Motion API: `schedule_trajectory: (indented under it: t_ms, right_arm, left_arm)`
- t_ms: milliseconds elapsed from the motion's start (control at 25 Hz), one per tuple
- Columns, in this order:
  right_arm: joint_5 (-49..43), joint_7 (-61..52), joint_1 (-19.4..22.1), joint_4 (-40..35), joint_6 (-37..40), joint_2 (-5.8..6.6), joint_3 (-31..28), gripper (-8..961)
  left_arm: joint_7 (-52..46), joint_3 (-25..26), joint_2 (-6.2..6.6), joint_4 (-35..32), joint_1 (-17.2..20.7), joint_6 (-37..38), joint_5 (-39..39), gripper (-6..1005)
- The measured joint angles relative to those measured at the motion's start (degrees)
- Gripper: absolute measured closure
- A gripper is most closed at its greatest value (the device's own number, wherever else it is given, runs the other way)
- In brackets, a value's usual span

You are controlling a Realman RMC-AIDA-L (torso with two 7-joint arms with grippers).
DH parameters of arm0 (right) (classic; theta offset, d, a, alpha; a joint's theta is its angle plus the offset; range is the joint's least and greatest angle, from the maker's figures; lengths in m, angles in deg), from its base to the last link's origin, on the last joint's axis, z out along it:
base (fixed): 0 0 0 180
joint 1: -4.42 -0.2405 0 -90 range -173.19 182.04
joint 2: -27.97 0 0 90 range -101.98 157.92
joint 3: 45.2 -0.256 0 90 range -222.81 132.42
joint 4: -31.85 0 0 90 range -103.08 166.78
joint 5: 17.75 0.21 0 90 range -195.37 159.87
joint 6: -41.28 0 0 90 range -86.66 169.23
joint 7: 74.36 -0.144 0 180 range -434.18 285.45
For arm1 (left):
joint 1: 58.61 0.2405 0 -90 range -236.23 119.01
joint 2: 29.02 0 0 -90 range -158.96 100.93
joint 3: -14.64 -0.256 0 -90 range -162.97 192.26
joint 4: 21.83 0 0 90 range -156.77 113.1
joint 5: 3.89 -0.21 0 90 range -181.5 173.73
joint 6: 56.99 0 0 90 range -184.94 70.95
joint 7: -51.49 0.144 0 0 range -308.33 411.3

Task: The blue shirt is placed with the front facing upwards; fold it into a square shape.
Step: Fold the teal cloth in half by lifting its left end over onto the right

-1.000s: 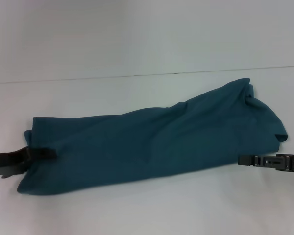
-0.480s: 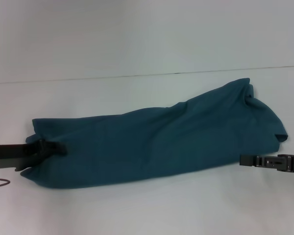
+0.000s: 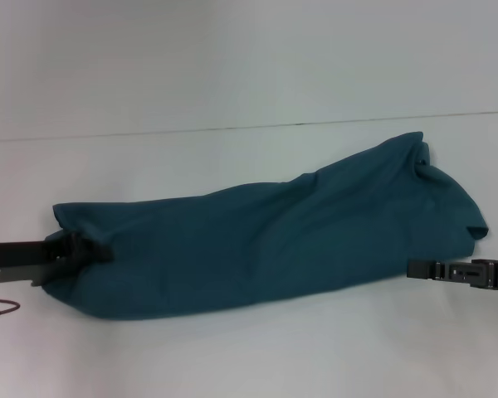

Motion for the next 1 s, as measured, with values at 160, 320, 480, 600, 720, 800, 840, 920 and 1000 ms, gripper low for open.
schedule_trajectory:
  t_ms: [160,320,480,600,720,800,840,920,1000]
  right_arm:
    - [0.02,0.00,0.00,0.00,0.00,0.00,0.00,299]
    - [0.14,0.00,0.00,0.00,0.00,0.00,0.00,300]
    - [0.36,-0.17,0.01,0.00,-0.03,0.00,0.03,301]
    - [0.37,-0.33,-0.02,0.00,-0.05,0.00,0.05,301]
    - [0.37,-0.40,-0.06,0.00,-0.17,0.00,0.05,302]
    - [0.37,-0.41,0.00,0.00,-0.28,0.01,0.02,302]
    - [0.37,-0.43,0.07,0.00,-0.30,0.04,-0.01,302]
    - [0.37,-0.47,0.19,0.00,-0.31,0.07,-0.04,303]
    - [0.28,-0.51,0.28,0.00,-0.31,0.08,-0.21,303]
  left_arm:
    - [2.42,1.39,1.13,0.25,0.72,3.74,3.51,873]
    - [3.32,5.86,2.22,0.56,1.90,5.59,3.50,874]
    - [3.34,9.96,3.10,0.24,3.41,4.69,2.04,875]
    - [3.38,13.99,3.95,0.10,3.74,3.25,-0.88,875]
    - [3.50,17.29,4.77,-0.01,3.73,1.11,-4.32,876]
    - [3.55,18.72,5.22,-0.35,3.56,-0.74,-6.50,876]
    - [3.53,19.16,5.39,-0.59,3.48,-1.46,-7.36,876]
    - [3.17,19.63,5.56,-1.30,3.38,-3.04,-9.04,877]
    - [2.30,19.71,5.68,-2.07,3.31,-4.36,-10.34,877]
